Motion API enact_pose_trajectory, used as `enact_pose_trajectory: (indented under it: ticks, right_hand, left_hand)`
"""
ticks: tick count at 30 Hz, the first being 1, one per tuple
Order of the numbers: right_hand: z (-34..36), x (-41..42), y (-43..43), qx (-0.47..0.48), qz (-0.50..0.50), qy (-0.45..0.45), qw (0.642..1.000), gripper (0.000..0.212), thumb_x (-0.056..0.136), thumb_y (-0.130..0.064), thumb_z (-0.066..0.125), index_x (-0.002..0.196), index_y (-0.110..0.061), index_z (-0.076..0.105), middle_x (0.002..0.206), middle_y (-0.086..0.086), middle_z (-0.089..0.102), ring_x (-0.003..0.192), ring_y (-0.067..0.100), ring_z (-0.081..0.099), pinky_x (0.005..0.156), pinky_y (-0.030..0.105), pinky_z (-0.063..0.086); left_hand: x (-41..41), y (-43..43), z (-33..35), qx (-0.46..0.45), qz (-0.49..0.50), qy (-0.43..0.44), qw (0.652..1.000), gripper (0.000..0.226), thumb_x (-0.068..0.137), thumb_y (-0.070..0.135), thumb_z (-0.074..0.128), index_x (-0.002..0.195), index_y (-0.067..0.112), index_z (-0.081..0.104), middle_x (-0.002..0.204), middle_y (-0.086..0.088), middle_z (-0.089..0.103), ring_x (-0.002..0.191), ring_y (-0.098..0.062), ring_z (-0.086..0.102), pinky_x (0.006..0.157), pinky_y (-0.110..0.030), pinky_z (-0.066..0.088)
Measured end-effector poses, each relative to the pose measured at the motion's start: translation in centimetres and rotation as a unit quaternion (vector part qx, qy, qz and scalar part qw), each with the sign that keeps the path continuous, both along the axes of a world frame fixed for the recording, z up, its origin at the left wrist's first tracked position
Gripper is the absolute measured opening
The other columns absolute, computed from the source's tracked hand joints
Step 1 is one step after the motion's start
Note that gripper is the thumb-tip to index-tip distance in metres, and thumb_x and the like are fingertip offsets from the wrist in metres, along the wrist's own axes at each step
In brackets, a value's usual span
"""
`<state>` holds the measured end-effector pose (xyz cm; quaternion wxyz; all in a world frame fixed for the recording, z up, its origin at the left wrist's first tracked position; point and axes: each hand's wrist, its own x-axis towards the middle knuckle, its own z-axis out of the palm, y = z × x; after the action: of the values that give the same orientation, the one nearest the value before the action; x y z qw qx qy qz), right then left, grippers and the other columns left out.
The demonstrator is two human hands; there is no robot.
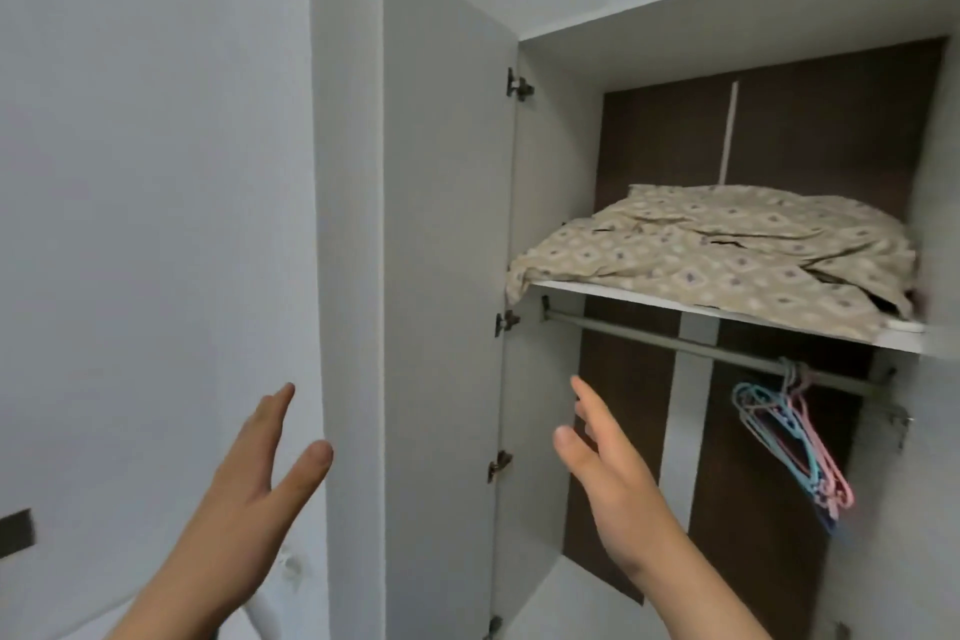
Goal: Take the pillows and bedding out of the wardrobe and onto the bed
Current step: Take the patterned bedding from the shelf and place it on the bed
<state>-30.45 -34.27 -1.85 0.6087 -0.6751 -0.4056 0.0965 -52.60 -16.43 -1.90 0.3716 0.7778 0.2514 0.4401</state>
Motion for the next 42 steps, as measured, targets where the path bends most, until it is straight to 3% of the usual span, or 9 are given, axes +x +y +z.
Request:
enact_pose_trajectory:
  ticks: [7,12,14,18,20,25,29,37,42]
  right_hand:
    - [0.9,4.1,-0.1,-0.010,-0.153,0.006,0.988,0.058,0.093,-0.045,0.048,0.145,-0.047,0.021,0.152,-0.009,0.032,0.134,0.007,0.030,0.106,0.030,0.025]
    - [1.8,9.3,-1.8,0.031,-0.235,0.007,0.971,0.055,0.095,-0.034,0.050,0.144,-0.040,0.027,0.149,-0.007,0.038,0.138,0.008,0.031,0.108,0.028,0.026]
    - [2.2,11.8,-2.5,0.051,-0.256,0.009,0.965,0.053,0.096,-0.034,0.050,0.144,-0.039,0.029,0.147,-0.006,0.039,0.139,0.010,0.033,0.109,0.028,0.027]
    - [2.8,18.0,-3.8,0.067,-0.313,0.008,0.947,0.077,0.068,-0.064,0.054,0.140,-0.046,0.034,0.145,-0.006,0.045,0.134,0.010,0.041,0.115,0.042,0.030]
    - [3.3,20.8,-4.3,0.075,-0.327,0.017,0.942,0.072,0.062,-0.068,0.053,0.131,-0.057,0.035,0.144,-0.008,0.046,0.131,0.010,0.044,0.113,0.044,0.033]
    - [5.0,27.1,-4.6,0.081,-0.359,0.008,0.930,0.055,0.094,-0.038,0.050,0.145,-0.039,0.031,0.147,-0.006,0.042,0.129,0.009,0.041,0.101,0.028,0.032]
    - [6.7,31.8,-4.3,0.081,-0.384,-0.009,0.920,0.054,0.094,-0.039,0.051,0.144,-0.037,0.032,0.146,-0.005,0.041,0.122,0.007,0.041,0.098,0.028,0.030]
    - [11.1,44.3,-0.9,0.076,-0.462,-0.082,0.880,0.056,0.091,-0.044,0.053,0.143,-0.036,0.034,0.145,-0.002,0.045,0.131,0.015,0.043,0.105,0.035,0.033]
    - [15.0,51.7,0.6,0.028,-0.532,-0.116,0.839,0.062,0.089,-0.050,0.052,0.145,-0.031,0.032,0.150,-0.001,0.039,0.133,0.021,0.043,0.108,0.040,0.036]
  left_hand:
    - [10.2,3.9,0.6,-0.022,-0.161,-0.006,0.987,0.086,0.050,0.088,0.037,0.129,0.059,0.018,0.144,0.031,0.018,0.139,0.004,0.015,0.111,-0.027,0.015]
    - [19.6,3.7,2.5,-0.020,-0.236,-0.012,0.972,0.113,0.037,0.099,0.032,0.139,0.050,0.022,0.140,0.027,0.021,0.133,-0.002,0.022,0.112,-0.036,0.019]
    - [23.9,3.3,3.2,-0.014,-0.251,-0.028,0.967,0.108,0.039,0.096,0.036,0.136,0.048,0.026,0.143,0.025,0.026,0.135,-0.004,0.026,0.111,-0.033,0.021]
    - [32.4,2.7,3.9,-0.006,-0.293,-0.045,0.955,0.105,0.038,0.099,0.036,0.131,0.051,0.028,0.143,0.025,0.028,0.134,0.000,0.027,0.108,-0.029,0.022]
    - [36.0,2.6,4.6,0.006,-0.311,-0.046,0.949,0.097,0.046,0.094,0.038,0.132,0.053,0.028,0.143,0.028,0.028,0.136,-0.001,0.026,0.110,-0.032,0.023]
    - [43.8,3.7,6.9,0.027,-0.315,-0.074,0.946,0.091,0.059,0.077,0.039,0.141,0.040,0.033,0.147,0.020,0.033,0.136,-0.001,0.028,0.108,-0.029,0.023]
    - [49.8,5.0,9.6,0.051,-0.317,-0.091,0.942,0.090,0.060,0.078,0.037,0.141,0.037,0.035,0.145,0.017,0.036,0.130,-0.002,0.032,0.102,-0.028,0.026]
    - [64.4,8.9,16.6,0.114,-0.308,-0.135,0.935,0.083,0.072,0.073,0.040,0.142,0.029,0.034,0.147,0.006,0.038,0.124,-0.011,0.040,0.089,-0.028,0.035]
    - [73.5,9.8,22.2,0.144,-0.283,-0.110,0.942,0.079,0.080,0.067,0.041,0.143,0.019,0.034,0.150,-0.004,0.038,0.135,-0.025,0.038,0.102,-0.043,0.033]
